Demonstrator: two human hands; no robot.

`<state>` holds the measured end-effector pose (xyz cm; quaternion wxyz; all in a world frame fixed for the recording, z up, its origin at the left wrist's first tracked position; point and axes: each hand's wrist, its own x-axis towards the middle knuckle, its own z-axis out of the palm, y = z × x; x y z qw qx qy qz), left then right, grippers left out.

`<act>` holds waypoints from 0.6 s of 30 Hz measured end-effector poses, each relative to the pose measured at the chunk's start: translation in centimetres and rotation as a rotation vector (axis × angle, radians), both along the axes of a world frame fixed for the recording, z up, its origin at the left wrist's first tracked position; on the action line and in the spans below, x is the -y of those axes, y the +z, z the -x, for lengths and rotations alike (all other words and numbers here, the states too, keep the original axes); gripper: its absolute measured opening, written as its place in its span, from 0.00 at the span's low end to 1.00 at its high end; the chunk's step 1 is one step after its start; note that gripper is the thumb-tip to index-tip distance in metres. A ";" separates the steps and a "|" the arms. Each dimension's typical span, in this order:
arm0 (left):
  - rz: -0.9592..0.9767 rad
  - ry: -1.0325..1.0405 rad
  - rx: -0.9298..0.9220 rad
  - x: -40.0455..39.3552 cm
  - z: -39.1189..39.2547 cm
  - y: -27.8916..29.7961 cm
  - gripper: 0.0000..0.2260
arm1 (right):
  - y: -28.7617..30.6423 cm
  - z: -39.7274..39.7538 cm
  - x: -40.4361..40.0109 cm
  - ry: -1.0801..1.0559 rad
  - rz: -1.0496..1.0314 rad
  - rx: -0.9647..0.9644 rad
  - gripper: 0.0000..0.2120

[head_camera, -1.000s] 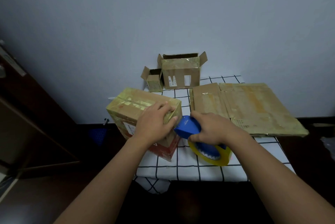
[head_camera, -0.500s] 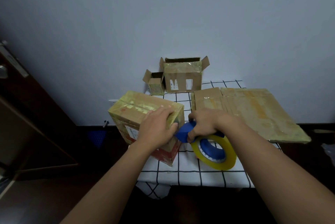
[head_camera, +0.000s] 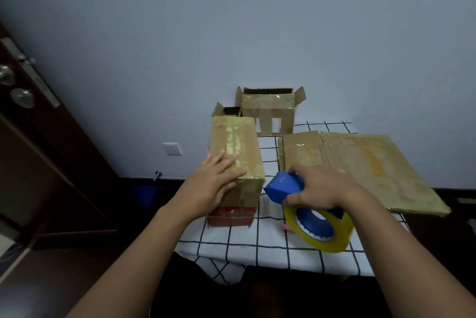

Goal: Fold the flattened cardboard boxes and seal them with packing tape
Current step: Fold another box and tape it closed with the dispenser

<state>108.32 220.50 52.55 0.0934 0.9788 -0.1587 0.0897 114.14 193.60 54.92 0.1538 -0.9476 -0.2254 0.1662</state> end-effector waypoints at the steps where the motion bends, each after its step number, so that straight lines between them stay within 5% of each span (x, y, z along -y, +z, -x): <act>1: 0.020 0.017 0.012 -0.2 0.3 -0.4 0.22 | -0.3 0.2 -0.1 0.010 -0.001 -0.009 0.31; 5: 0.033 0.120 -0.001 -0.5 0.4 -1.0 0.35 | -1.1 1.1 -0.7 0.043 0.003 -0.038 0.33; 11: 0.005 0.113 0.071 -1.6 0.0 -2.2 0.29 | -1.6 1.7 -1.7 0.078 0.051 -0.019 0.32; 18: -0.130 0.102 0.049 -1.1 -0.6 -2.2 0.39 | -1.7 1.6 -2.2 0.079 0.057 -0.012 0.32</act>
